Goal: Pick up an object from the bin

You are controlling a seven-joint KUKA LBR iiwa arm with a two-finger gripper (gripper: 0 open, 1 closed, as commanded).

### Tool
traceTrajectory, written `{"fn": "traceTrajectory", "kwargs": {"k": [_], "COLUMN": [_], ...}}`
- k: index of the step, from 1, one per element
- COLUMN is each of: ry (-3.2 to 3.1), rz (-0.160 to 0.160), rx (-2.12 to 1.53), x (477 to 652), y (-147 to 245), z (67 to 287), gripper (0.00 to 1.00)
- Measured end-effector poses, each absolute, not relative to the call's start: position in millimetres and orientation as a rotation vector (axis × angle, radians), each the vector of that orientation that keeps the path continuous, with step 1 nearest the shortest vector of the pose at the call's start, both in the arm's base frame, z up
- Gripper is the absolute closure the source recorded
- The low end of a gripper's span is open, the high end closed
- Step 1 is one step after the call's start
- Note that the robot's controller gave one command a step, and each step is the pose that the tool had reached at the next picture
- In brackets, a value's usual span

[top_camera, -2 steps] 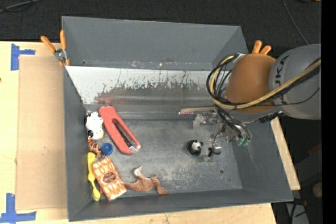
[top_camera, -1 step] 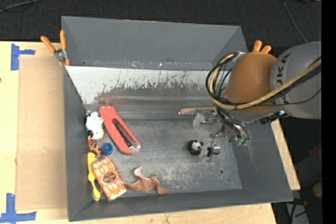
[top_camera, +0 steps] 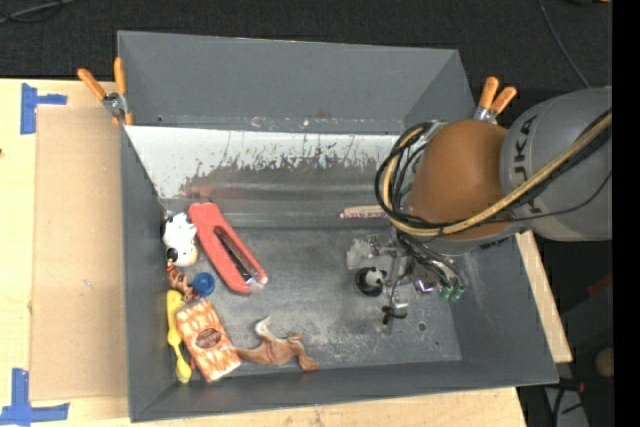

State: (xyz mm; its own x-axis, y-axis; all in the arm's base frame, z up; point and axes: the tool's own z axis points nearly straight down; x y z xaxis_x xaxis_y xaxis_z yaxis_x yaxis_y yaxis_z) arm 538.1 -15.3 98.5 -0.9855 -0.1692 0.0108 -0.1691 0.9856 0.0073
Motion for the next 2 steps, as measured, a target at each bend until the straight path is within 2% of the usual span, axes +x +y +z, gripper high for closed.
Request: {"fn": "traceTrajectory", "kwargs": {"k": [1,2], "ry": [-3.144,-3.132], "rz": [-0.003,-0.008], "rx": [-0.033,-0.054], "x": [549.2,549.3], "y": [-30.0,-29.3], "z": [75.7,69.5], "gripper": [0.00,1.00]}}
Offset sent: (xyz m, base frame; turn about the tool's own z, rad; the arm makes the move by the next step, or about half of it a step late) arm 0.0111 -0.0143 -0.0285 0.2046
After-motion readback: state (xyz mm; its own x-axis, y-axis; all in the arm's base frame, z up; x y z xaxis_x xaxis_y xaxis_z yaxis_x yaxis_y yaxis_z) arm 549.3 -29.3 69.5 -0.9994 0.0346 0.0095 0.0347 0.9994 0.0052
